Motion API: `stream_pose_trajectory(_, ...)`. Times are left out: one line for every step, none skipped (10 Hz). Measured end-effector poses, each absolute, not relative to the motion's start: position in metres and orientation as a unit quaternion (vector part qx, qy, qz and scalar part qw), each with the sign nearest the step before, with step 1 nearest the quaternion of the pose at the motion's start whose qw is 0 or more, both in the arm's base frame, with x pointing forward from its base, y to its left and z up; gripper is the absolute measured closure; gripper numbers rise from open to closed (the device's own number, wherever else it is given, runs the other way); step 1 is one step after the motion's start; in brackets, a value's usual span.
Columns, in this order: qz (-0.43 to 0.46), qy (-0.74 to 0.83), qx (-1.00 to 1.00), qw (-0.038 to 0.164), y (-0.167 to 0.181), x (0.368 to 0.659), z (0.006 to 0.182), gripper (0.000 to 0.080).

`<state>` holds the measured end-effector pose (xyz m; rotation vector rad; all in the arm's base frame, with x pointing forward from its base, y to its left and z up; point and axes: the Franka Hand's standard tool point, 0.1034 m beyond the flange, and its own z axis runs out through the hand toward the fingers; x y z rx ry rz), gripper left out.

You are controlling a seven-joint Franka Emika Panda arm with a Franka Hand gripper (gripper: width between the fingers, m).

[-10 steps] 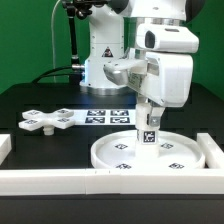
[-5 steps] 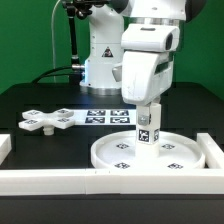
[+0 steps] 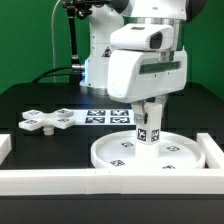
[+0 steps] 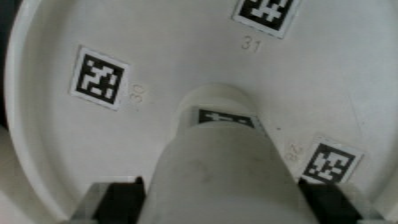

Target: Assemble round table

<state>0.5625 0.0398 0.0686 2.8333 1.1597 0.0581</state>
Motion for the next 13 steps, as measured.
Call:
stream_pose_trajectory(0.02, 0.315, 0.948, 0.028, 0.0372, 0.5619, 0.0682, 0.039)
stream_pose_trajectory(0.023, 0.237, 0.971, 0.014, 0.0356, 0.5618, 0.0679, 0.039)
stream_pose_trajectory(0.025, 0.176, 0.984, 0.004, 0.0353, 0.5616, 0.0677, 0.039)
stream_pose_trajectory(0.025, 0.115, 0.993, -0.007, 0.0347, 0.5614, 0.0676, 0.039)
stream_pose_trajectory(0.023, 0.034, 0.999, -0.022, 0.0351, 0.5607, 0.0673, 0.039)
stream_pose_trajectory(0.022, -0.029, 0.999, -0.026, 0.0369, 0.5603, 0.0671, 0.039)
stream_pose_trajectory(0.021, -0.066, 0.997, -0.026, 0.0367, 0.5602, 0.067, 0.039)
stream_pose_trajectory(0.021, -0.084, 0.996, -0.026, 0.0367, 0.5603, 0.067, 0.039)
stream_pose_trajectory(0.02, -0.113, 0.993, -0.028, 0.0367, 0.5603, 0.067, 0.039)
stream_pose_trajectory(0.019, -0.15, 0.988, -0.03, 0.0363, 0.5603, 0.0671, 0.039)
stream_pose_trajectory(0.018, -0.173, 0.984, -0.031, 0.0361, 0.5604, 0.0671, 0.039)
stream_pose_trajectory(0.018, -0.189, 0.981, -0.031, 0.036, 0.5604, 0.0671, 0.039)
stream_pose_trajectory(0.016, -0.242, 0.97, -0.035, 0.0359, 0.5603, 0.067, 0.039)
